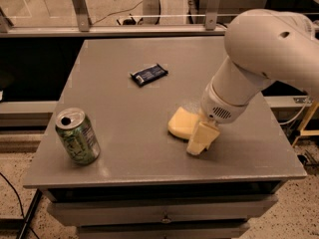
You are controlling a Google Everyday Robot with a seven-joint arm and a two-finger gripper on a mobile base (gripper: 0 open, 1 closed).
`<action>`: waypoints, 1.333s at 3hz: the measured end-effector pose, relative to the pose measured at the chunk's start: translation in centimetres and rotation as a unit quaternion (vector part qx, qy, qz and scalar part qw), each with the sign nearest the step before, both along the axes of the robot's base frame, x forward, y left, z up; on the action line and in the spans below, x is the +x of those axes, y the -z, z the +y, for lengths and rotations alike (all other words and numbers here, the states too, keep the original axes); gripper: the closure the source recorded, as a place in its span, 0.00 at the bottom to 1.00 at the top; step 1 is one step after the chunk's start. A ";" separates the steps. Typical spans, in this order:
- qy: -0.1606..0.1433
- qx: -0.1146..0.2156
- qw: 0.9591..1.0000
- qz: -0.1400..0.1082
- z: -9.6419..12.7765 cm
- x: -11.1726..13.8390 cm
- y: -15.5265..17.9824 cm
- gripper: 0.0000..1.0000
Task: Move sponge near rxbar blueberry
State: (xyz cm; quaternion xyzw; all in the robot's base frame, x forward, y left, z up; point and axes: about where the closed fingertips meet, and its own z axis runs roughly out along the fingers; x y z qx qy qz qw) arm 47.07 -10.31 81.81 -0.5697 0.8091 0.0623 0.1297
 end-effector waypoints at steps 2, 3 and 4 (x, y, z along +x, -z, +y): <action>-0.002 0.001 1.000 0.002 0.1 0.0 -0.5 0.86; 0.011 0.018 1.000 -0.017 -2.0 1.7 -3.2 1.00; 0.028 0.029 0.998 -0.045 -5.3 4.8 -7.8 1.00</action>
Offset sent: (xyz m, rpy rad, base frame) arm 0.0360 -0.0518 0.0714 0.1007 -0.0916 -0.0599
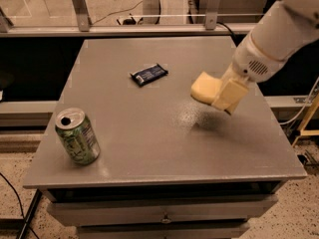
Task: Move sponge near rxbar blueberry
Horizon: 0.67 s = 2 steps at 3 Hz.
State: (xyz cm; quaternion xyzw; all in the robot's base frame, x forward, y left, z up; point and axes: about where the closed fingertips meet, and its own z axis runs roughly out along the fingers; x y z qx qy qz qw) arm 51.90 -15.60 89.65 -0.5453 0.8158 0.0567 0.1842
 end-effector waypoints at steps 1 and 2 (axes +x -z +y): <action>0.018 0.006 0.999 -0.044 -1.2 4.0 -4.9 1.00; 0.036 0.006 0.997 -0.069 0.5 7.6 -6.1 1.00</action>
Offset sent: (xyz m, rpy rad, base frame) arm 0.1187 0.0315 0.0425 0.0022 -0.1424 -0.1466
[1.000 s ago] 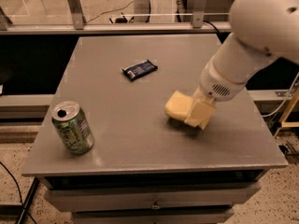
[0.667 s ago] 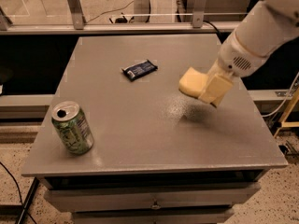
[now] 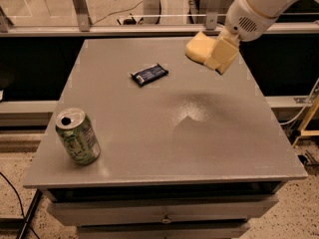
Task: Move sponge near rxbar blueberry
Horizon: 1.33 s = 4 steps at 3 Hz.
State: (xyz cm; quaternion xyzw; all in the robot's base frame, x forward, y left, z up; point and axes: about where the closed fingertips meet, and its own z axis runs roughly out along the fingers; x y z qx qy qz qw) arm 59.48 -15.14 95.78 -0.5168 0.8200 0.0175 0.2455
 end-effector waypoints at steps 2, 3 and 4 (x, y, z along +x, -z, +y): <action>0.083 -0.009 0.995 0.050 1.7 3.9 6.8 1.00; 0.108 -0.006 0.991 0.072 2.0 4.5 9.2 0.84; 0.090 0.007 0.993 0.080 3.9 4.7 9.3 0.51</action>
Offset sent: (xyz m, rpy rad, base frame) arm 0.0543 0.0047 -0.1226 -0.0221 0.2095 -0.3333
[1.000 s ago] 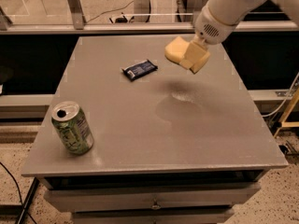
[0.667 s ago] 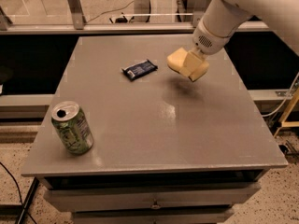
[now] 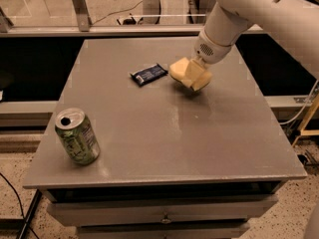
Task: Move sponge near rxbar blueberry
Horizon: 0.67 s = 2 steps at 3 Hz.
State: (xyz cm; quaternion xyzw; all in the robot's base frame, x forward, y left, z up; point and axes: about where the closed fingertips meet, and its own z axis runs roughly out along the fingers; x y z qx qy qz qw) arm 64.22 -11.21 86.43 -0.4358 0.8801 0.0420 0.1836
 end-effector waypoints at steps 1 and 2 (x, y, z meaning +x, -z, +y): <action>-0.025 0.013 1.000 -0.002 1.5 -0.1 -0.4 0.30; -0.058 0.017 0.998 0.002 3.8 -0.1 -0.4 0.06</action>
Offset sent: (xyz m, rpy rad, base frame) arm -0.0017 0.0627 0.0073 0.0462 0.0058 0.1963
